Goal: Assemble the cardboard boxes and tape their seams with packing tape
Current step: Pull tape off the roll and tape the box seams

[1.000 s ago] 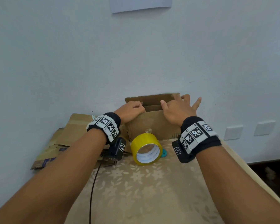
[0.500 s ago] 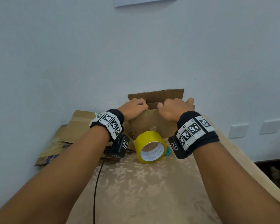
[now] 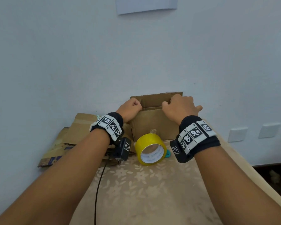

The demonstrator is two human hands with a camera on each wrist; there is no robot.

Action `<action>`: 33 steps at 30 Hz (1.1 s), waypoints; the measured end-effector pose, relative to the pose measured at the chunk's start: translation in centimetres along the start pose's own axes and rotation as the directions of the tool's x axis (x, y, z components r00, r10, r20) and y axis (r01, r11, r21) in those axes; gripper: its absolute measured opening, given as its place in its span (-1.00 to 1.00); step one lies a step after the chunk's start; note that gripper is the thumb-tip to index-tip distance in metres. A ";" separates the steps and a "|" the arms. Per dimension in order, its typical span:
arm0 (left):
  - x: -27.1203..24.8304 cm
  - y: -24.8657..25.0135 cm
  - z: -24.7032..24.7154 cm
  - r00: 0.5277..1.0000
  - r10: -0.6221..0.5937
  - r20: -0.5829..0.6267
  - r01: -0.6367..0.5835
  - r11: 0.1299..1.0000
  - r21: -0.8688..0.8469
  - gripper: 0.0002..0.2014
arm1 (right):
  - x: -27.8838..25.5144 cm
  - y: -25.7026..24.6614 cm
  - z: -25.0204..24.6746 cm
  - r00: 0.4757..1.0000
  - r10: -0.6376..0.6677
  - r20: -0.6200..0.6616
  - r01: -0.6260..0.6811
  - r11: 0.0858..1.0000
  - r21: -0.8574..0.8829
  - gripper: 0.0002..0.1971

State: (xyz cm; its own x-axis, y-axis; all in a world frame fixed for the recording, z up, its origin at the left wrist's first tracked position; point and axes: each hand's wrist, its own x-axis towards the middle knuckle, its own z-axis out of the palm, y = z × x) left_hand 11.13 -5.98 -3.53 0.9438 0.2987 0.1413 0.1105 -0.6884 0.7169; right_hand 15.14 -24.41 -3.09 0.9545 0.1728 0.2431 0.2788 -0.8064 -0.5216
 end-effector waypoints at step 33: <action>-0.6 2.5 1.2 0.904 -0.261 0.338 0.395 0.812 -0.431 -0.74 | 0.5 4.8 0.0 0.982 0.104 -0.159 -0.064 0.969 0.240 -0.68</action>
State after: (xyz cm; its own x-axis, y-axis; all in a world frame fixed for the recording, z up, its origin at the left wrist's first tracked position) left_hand 11.20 -8.66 -2.60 0.9300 0.2262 -0.2897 0.3282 -0.1562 0.9316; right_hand 16.97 -28.19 -5.45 0.9493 -0.0040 0.3143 0.2346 -0.6566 -0.7168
